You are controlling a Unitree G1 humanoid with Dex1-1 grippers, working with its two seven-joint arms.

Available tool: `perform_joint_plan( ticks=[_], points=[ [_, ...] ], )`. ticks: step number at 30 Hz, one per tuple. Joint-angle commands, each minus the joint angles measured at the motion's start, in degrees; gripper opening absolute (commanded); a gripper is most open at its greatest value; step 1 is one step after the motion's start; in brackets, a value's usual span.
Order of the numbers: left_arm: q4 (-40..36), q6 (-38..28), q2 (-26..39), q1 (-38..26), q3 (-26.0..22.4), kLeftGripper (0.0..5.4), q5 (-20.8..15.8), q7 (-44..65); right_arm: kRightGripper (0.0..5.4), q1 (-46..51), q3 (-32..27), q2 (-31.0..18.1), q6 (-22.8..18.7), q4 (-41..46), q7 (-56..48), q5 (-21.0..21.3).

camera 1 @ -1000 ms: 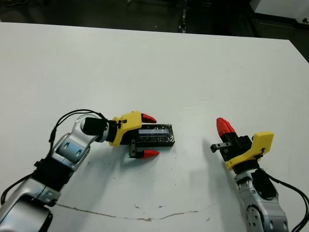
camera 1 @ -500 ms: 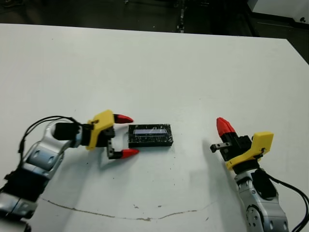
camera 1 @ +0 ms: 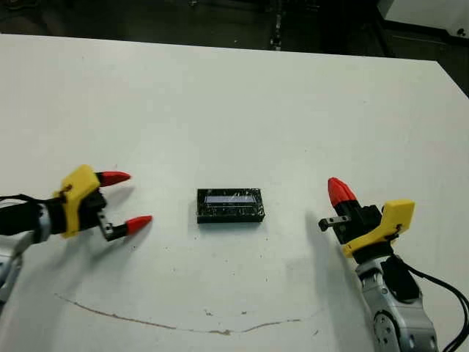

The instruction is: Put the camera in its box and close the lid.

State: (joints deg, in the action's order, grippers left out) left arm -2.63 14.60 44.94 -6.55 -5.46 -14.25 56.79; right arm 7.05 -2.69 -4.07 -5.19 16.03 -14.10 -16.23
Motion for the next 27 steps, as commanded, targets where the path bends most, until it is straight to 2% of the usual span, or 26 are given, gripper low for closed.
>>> perform_joint_plan(
  ticks=[1,4,9,14,19,22,27],
  points=[
    [-4.03,3.42,-0.69,0.41,-3.53,5.4,-1.75,-4.26,0.0,0.13,-0.18,-0.62,-0.33,-0.45,0.38,0.68],
    [-8.32,6.81,-8.39,-0.36,-6.5,5.13,-6.1,-13.4,0.0,0.09,-0.16,-0.46,-0.14,-0.67,0.06,0.34],
    [-14.93,2.16,-21.87,-0.93,-4.19,4.41,-11.55,-21.2,0.0,0.09,-0.03,-0.26,-0.37,-0.7,0.3,0.41],
    [-20.05,0.42,-33.09,-0.21,4.98,3.62,-6.65,-32.21,0.0,0.11,0.22,-0.04,0.15,-0.92,0.33,0.52],
    [-18.31,2.84,-38.35,-0.61,13.46,2.91,-2.47,-37.31,0.0,0.28,0.58,0.21,0.39,-0.81,0.87,1.18],
    [-17.01,3.95,-40.76,-0.94,16.8,2.45,0.54,-40.59,0.0,0.29,0.75,0.49,0.43,-0.79,0.85,1.13],
    [-12.87,2.05,-43.58,0.09,19.96,1.71,3.89,-42.91,0.0,0.52,0.99,1.04,-0.58,-0.15,1.37,1.22]
  ],
)
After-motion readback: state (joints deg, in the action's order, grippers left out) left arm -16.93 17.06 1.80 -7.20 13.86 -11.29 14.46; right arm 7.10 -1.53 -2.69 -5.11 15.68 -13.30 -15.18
